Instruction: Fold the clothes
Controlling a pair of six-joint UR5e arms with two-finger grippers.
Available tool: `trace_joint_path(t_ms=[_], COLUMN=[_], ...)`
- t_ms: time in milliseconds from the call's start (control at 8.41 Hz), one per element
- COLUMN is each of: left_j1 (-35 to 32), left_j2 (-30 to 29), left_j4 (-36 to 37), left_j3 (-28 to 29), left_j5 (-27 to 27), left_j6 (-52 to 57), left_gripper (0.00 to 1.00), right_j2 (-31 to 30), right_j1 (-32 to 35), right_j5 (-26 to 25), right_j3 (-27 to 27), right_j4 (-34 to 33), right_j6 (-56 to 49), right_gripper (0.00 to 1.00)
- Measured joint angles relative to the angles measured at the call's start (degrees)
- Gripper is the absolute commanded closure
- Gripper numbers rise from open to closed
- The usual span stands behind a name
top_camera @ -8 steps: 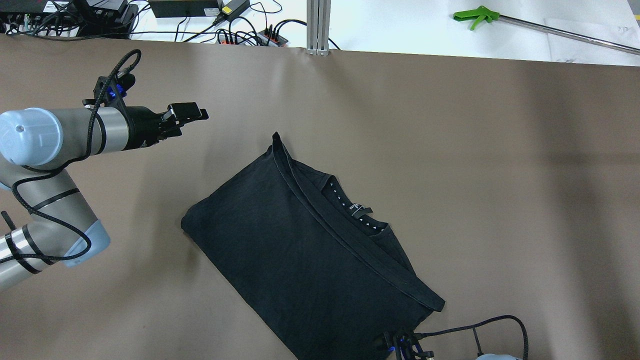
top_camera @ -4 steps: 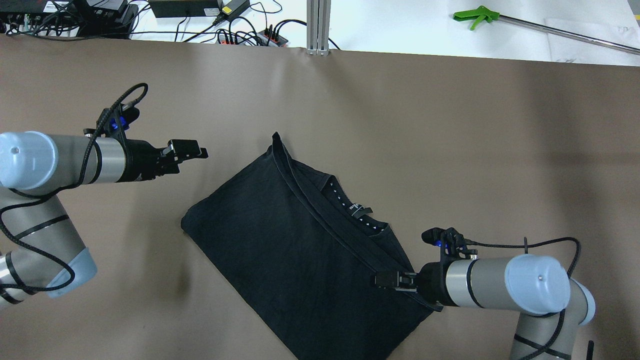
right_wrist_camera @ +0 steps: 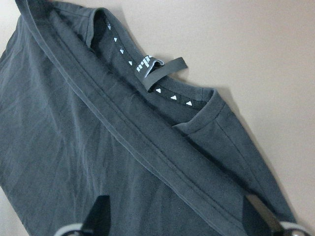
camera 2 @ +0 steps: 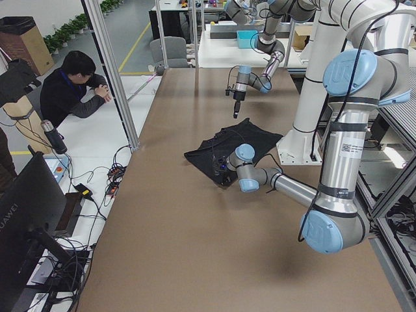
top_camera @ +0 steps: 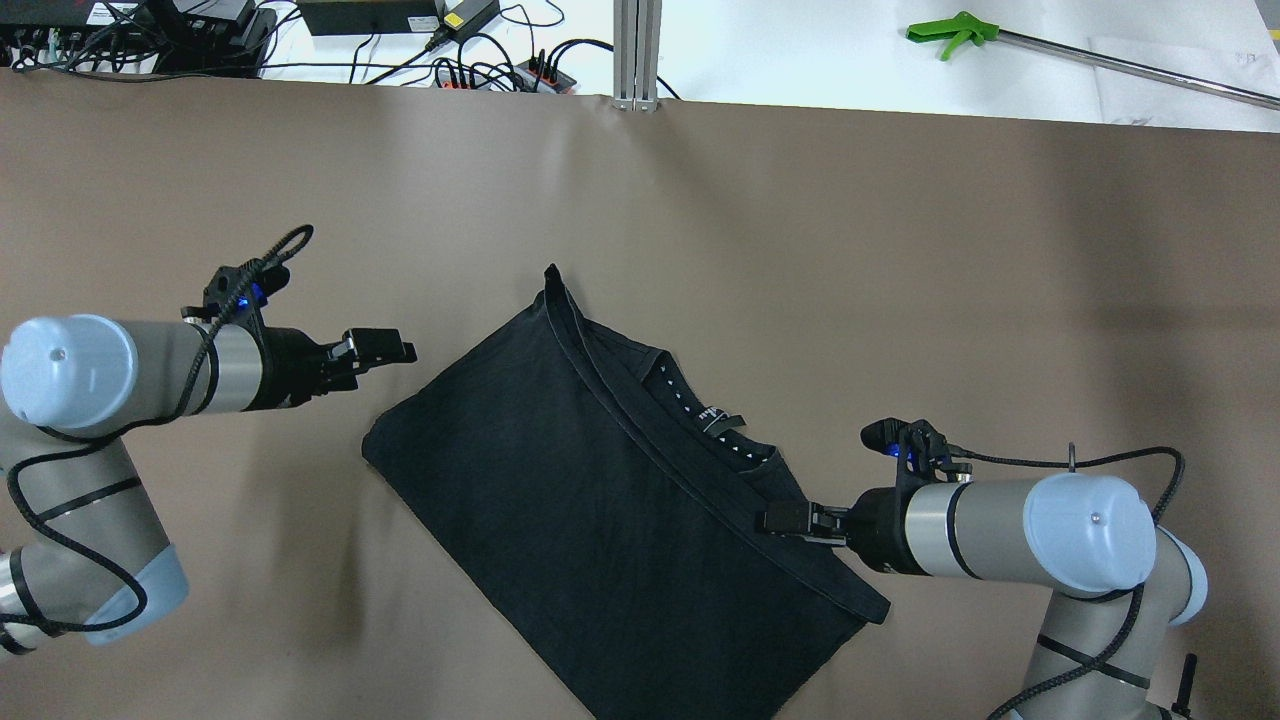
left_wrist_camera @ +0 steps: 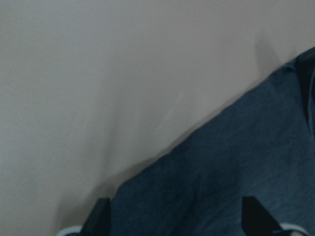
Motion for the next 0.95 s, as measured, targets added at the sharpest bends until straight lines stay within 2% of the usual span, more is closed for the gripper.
trace_joint_path(t_ms=[357,476,714,833,952], left_j1=[0.6,1.1,2.0,2.2,2.3], left_j2=[0.2,0.2,0.1,0.2,0.2], left_j4=[-0.1,-0.1,0.0,0.0,0.0], left_j3=[1.8,1.9,1.9,1.9,1.8], left_j5=[0.4,0.4,0.5,0.5,0.5], left_j6=[0.9,1.0,1.1,1.1,1.1], left_gripper=[0.07,0.16,0.87,1.00,1.00], right_j2=[0.2,0.2,0.2,0.2,0.2], right_j1=[0.2,0.3,0.7,0.9,1.0], right_j5=[-0.1,-0.2,-0.2,-0.1,-0.2], right_j3=[-0.1,-0.1,-0.1,0.0,0.0], right_j4=[-0.2,-0.2,-0.2,-0.2,-0.2], right_j6=[-0.3,-0.3,-0.4,-0.4,-0.3], right_gripper=[0.06,0.06,0.06,0.06,0.06])
